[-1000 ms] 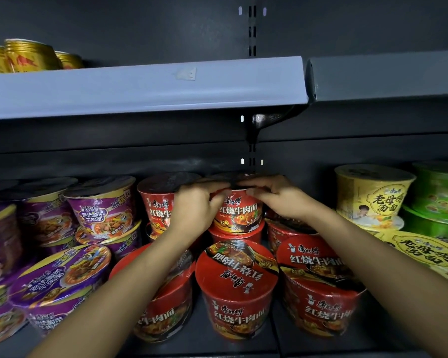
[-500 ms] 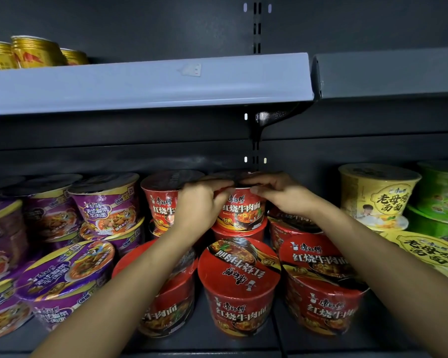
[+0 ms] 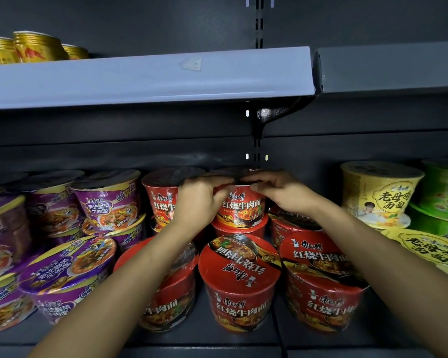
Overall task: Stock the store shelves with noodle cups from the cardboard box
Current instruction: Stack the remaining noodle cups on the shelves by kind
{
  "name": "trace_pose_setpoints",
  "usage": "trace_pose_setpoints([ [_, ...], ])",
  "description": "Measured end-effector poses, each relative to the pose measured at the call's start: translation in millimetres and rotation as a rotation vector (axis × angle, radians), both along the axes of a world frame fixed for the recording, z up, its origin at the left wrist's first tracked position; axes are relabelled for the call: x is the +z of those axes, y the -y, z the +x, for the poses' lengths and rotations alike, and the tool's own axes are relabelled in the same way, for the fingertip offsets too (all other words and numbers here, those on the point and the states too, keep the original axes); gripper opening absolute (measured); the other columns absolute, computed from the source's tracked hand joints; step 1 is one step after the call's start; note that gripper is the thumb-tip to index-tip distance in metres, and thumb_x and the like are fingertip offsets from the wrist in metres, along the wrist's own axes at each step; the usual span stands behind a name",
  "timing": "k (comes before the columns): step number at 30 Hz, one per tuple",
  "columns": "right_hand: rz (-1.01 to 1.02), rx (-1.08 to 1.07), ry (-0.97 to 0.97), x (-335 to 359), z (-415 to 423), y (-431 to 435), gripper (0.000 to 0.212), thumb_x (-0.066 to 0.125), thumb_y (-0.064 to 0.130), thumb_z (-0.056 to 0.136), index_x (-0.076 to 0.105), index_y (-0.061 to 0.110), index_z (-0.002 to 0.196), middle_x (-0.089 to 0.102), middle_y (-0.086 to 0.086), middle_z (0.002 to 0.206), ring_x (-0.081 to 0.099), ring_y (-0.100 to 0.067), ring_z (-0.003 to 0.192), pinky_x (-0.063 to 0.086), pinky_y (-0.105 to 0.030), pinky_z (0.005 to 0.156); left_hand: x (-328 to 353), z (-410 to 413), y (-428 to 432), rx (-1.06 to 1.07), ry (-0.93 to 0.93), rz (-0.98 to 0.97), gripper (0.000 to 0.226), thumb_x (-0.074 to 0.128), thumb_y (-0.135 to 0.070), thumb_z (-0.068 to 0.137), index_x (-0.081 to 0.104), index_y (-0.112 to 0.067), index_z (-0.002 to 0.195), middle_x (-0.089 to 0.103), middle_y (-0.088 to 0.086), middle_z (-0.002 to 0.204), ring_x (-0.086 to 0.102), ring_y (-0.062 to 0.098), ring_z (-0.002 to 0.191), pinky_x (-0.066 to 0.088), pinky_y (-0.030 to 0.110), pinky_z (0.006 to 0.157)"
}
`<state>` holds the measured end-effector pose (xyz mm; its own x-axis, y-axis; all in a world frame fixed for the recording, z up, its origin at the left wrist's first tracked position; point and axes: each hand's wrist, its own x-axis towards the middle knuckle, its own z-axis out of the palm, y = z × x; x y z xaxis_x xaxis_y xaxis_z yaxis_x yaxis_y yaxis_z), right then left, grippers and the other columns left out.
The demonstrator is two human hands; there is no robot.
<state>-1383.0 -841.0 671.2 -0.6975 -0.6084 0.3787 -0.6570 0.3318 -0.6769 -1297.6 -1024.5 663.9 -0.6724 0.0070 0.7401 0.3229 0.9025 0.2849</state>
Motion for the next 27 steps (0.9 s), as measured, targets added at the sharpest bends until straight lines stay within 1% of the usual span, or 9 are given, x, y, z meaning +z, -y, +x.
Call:
trace_pose_setpoints([
  [3,0.016,-0.012,0.005,1,2,0,0.028,0.052,0.020,0.096,0.060,0.030,0.121,0.060,0.010,0.119,0.057,-0.001,0.105,0.045,-0.006,0.082,-2,-3,2,0.000,0.008,0.025,0.026,0.063,-0.028,0.090,0.070,-0.021,0.114,0.072,0.005,0.091,0.045,0.005,0.068,0.031,0.003,0.059],
  [8,0.013,-0.028,0.015,3,4,0,0.030,0.054,0.018,0.096,0.060,0.028,0.123,0.060,0.008,0.119,0.058,-0.004,0.106,0.047,-0.008,0.083,-4,-5,3,0.002,0.020,0.029,0.025,0.062,-0.030,0.090,0.070,-0.023,0.114,0.072,0.001,0.099,0.061,0.013,0.080,0.033,0.015,0.064],
  [11,0.011,-0.030,0.006,2,5,1,0.029,0.054,0.018,0.096,0.060,0.029,0.122,0.061,0.006,0.120,0.058,-0.004,0.105,0.047,-0.008,0.083,-4,-5,3,0.010,0.034,0.031,0.026,0.062,-0.030,0.091,0.069,-0.023,0.114,0.072,0.001,0.098,0.061,0.015,0.077,0.034,0.017,0.063],
  [14,0.031,-0.038,-0.001,3,6,0,0.030,0.053,0.019,0.096,0.059,0.029,0.124,0.060,0.008,0.120,0.057,-0.003,0.105,0.046,-0.005,0.081,-3,-4,2,0.005,0.056,0.030,0.026,0.061,-0.028,0.091,0.069,-0.022,0.115,0.072,0.001,0.099,0.053,0.008,0.072,0.032,0.010,0.060],
  [18,0.075,-0.055,-0.033,3,8,1,0.030,0.051,0.021,0.098,0.058,0.028,0.126,0.060,0.005,0.125,0.057,-0.007,0.111,0.048,-0.015,0.089,-2,0,1,0.018,0.096,0.031,0.028,0.059,-0.024,0.093,0.066,-0.022,0.120,0.071,0.004,0.106,0.064,0.016,0.082,0.044,0.021,0.072],
  [20,0.093,-0.054,-0.055,6,12,1,0.030,0.050,0.019,0.098,0.058,0.025,0.127,0.059,0.005,0.125,0.056,-0.006,0.109,0.046,-0.012,0.087,-2,2,2,0.038,0.138,0.012,0.031,0.057,-0.019,0.094,0.063,-0.022,0.124,0.072,0.005,0.105,0.063,0.013,0.072,0.045,0.020,0.074],
  [22,0.122,-0.067,-0.063,11,16,2,0.032,0.049,0.020,0.098,0.057,0.024,0.128,0.059,0.004,0.127,0.056,-0.008,0.111,0.046,-0.017,0.090,-1,3,2,0.068,0.162,-0.013,0.035,0.055,-0.014,0.094,0.059,-0.023,0.128,0.072,0.007,0.104,0.062,0.011,0.065,0.045,0.018,0.076],
  [25,0.193,-0.098,-0.074,15,20,3,0.035,0.050,0.024,0.097,0.053,0.028,0.132,0.055,0.002,0.133,0.054,-0.013,0.118,0.046,-0.025,0.098,-1,9,2,0.110,0.146,0.000,0.040,0.054,-0.008,0.093,0.058,-0.024,0.129,0.068,0.007,0.116,0.066,0.023,0.098,0.044,0.022,0.091],
  [27,0.199,-0.132,-0.104,16,23,5,0.037,0.054,0.030,0.095,0.052,0.032,0.132,0.052,0.004,0.135,0.052,-0.013,0.119,0.046,-0.025,0.096,-3,16,2,0.088,0.113,0.040,0.041,0.055,-0.003,0.090,0.060,-0.019,0.127,0.066,0.006,0.121,0.063,0.023,0.109,0.043,0.023,0.097],
])
